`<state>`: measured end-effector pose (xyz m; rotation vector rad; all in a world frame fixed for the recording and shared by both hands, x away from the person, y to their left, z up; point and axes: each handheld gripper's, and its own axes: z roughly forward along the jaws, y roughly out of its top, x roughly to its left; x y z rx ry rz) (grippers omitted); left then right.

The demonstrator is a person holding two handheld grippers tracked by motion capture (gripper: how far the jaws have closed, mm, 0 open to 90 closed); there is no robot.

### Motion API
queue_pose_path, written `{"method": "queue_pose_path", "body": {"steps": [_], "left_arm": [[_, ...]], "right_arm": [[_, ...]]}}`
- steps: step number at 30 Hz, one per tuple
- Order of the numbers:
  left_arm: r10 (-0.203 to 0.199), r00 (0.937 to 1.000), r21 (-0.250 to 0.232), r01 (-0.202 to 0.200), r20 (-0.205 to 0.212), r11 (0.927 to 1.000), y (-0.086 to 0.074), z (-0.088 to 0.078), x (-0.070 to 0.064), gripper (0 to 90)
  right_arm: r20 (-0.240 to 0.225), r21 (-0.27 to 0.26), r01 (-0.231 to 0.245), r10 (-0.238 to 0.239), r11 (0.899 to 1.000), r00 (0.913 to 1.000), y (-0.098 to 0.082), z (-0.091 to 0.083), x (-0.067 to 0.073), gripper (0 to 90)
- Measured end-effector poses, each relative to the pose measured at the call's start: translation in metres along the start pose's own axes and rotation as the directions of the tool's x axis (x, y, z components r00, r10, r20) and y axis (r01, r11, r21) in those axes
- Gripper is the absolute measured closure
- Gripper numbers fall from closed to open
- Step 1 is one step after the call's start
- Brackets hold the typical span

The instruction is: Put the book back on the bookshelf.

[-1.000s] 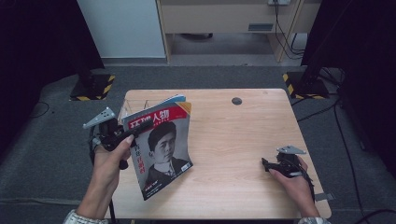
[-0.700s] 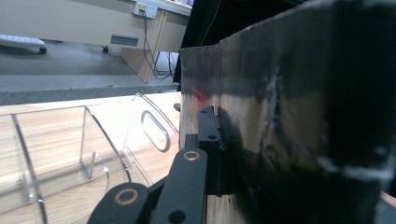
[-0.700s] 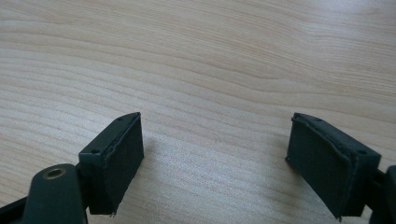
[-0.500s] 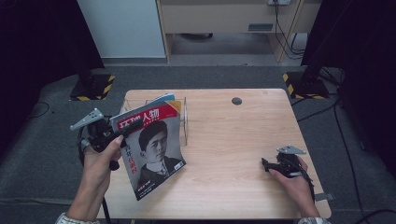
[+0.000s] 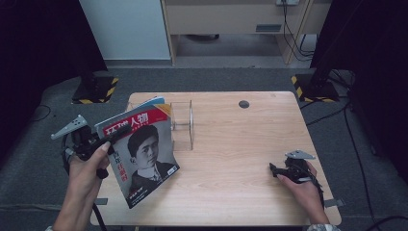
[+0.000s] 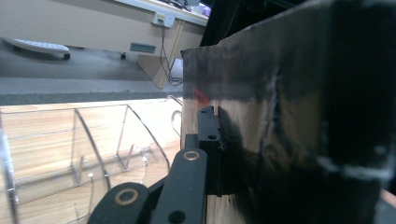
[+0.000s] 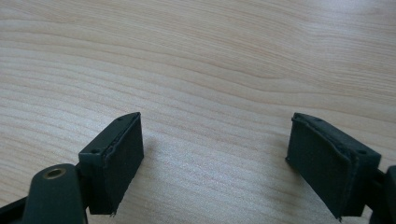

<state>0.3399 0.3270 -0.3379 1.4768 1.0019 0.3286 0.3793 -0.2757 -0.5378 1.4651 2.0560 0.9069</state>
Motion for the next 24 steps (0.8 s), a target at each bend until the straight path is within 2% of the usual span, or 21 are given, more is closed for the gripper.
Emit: {"method": "queue_pose_path", "body": {"steps": [15,24], "left_arm": [[-0.014,0.9989,-0.023,0.013,-0.045,0.9996,0.002,-0.02,0.012,86.3],[-0.026,0.9938,-0.046,0.021,-0.108,0.9987,0.007,-0.034,0.017,86.3]], "right_arm": [[0.001,-0.002,0.003,-0.003,1.0,1.0,0.0,0.0,0.001,18.7],[0.001,-0.002,0.003,-0.003,1.0,1.0,0.0,0.0,0.001,18.7]]}}
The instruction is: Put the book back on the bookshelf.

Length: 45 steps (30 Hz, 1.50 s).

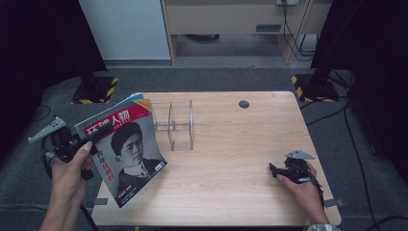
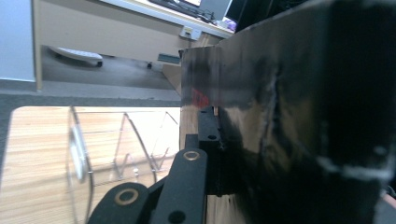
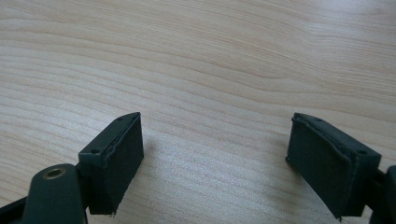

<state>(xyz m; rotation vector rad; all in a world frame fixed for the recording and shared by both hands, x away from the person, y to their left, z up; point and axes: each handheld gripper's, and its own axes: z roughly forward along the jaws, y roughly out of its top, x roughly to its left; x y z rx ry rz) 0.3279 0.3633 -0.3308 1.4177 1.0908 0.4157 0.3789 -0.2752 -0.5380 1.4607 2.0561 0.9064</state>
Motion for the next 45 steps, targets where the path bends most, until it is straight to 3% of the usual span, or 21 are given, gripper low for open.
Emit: {"method": "queue_pose_path", "body": {"steps": [11,17,21,34,41,45], "left_arm": [[-0.031,0.998,-0.027,0.03,-0.055,0.9992,0.003,-0.017,0.013,86.3],[-0.033,0.995,-0.038,0.029,-0.095,0.9988,0.003,-0.023,0.019,86.3],[-0.014,0.9911,-0.033,0.009,-0.132,0.9994,0.006,-0.023,0.022,86.3],[-0.002,0.9835,-0.04,-0.006,-0.181,0.9992,0.014,-0.012,0.03,86.3],[-0.023,0.9813,-0.052,0.014,-0.191,0.9986,0.016,-0.001,0.034,86.3],[-0.004,0.9781,-0.046,-0.005,-0.208,0.9989,0.019,0.005,0.033,86.3]], "right_arm": [[0.0,0.0,0.0,0.0,1.0,1.0,0.0,0.0,0.0,18.7],[0.0,0.0,0.0,0.0,1.0,1.0,0.0,0.0,0.0,18.7],[-0.002,0.001,0.002,-0.002,1.0,1.0,0.0,0.0,0.0,18.7],[-0.002,0.001,0.002,-0.002,1.0,1.0,0.0,0.0,0.0,18.7],[-0.002,0.001,0.002,-0.002,1.0,1.0,0.0,0.0,0.0,18.7],[-0.003,0.001,0.003,-0.003,1.0,1.0,0.0,0.0,0.0,18.7]]}}
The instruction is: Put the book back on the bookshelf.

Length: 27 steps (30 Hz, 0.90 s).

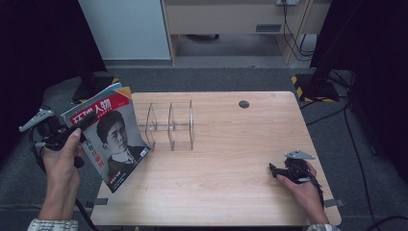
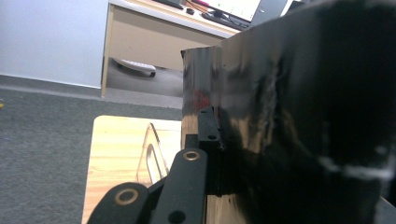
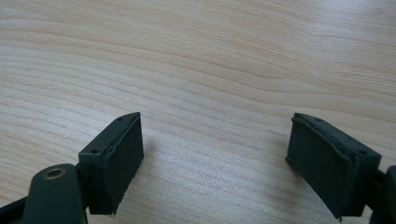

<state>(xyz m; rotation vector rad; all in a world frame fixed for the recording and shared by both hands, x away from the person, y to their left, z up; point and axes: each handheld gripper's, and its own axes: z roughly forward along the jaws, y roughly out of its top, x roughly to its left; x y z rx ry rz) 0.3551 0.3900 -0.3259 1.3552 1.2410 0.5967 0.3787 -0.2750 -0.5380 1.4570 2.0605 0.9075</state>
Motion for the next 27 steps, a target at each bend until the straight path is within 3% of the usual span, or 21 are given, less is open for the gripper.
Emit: {"method": "queue_pose_path", "body": {"steps": [13,20,27], "left_arm": [[0.01,0.9998,-0.004,-0.01,-0.019,0.9999,0.006,0.011,0.002,86.2],[-0.004,0.9999,-0.021,0.003,-0.012,0.9998,0.008,0.02,0.003,86.3],[0.009,0.9999,-0.026,-0.009,-0.012,0.9996,0.01,0.028,0.001,86.2]], "right_arm": [[-0.003,0.002,0.002,-0.002,1.0,1.0,0.0,0.0,0.001,18.6],[-0.006,0.003,0.006,-0.006,1.0,1.0,0.0,0.0,0.001,18.7],[-0.004,0.0,0.005,-0.005,1.0,1.0,0.0,0.0,0.001,18.6]]}}
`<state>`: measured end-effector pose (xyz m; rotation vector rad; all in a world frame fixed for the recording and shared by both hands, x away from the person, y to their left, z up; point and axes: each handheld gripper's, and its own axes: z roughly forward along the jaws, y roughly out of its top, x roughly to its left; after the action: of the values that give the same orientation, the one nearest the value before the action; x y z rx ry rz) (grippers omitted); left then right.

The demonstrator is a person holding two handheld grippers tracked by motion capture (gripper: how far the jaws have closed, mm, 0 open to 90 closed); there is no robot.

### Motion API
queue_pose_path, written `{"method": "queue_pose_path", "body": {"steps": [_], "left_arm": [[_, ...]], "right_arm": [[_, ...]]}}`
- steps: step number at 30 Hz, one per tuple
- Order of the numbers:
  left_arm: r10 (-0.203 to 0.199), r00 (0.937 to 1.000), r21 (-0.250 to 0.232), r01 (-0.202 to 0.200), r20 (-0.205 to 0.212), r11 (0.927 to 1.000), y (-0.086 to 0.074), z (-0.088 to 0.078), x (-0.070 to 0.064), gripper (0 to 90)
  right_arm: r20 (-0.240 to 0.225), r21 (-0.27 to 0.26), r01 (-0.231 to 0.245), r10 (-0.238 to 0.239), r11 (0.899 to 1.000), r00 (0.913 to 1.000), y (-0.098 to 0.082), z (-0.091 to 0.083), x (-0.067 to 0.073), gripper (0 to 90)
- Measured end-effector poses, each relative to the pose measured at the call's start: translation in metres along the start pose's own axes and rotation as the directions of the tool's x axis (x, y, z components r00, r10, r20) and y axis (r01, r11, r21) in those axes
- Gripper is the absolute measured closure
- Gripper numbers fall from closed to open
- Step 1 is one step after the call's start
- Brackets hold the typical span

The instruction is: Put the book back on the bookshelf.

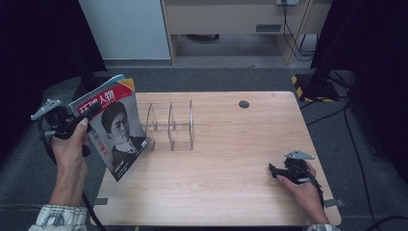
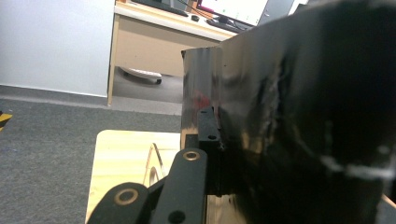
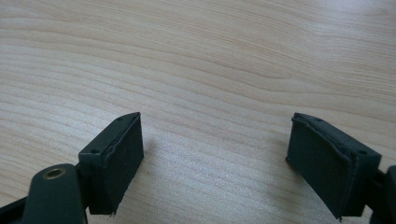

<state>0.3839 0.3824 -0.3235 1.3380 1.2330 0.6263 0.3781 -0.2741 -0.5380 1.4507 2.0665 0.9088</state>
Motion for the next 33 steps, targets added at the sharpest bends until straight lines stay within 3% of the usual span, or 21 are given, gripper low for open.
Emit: {"method": "queue_pose_path", "body": {"steps": [15,24,33], "left_arm": [[0.032,0.9994,-0.022,-0.033,-0.011,0.9992,-0.003,0.013,0.004,86.2],[0.019,0.9995,-0.044,-0.021,-0.026,0.9988,-0.004,0.019,0.006,86.3],[0.042,0.998,-0.046,-0.044,-0.047,0.998,-0.005,0.028,0.003,86.2]], "right_arm": [[-0.002,0.0,0.001,-0.001,1.0,1.0,0.0,0.0,0.0,18.6],[-0.002,0.0,0.001,-0.001,1.0,1.0,0.0,0.0,0.0,18.6],[-0.001,0.0,0.002,-0.002,1.0,1.0,0.0,0.0,0.0,18.7]]}}
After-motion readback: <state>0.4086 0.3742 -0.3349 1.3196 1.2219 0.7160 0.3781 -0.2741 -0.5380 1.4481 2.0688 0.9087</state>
